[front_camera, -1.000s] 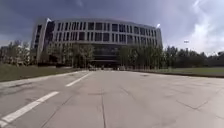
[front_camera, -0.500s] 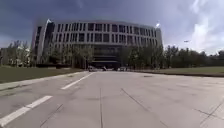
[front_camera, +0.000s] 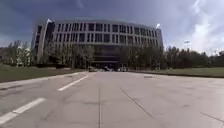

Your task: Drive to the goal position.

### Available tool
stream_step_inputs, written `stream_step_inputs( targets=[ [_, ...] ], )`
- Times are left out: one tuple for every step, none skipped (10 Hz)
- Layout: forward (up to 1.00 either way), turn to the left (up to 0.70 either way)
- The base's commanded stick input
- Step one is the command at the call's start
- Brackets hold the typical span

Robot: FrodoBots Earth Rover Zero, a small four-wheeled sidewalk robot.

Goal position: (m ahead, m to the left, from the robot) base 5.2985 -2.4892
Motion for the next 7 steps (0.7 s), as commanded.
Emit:
stream_step_inputs(
  targets=[
    [0.5, 0.0],
    [0.5, 0.0],
    [0.5, 0.0],
    [0.5, 0.0],
    [0.5, 0.0],
    [0.5, 0.0],
    [0.5, 0.0]
  ],
)
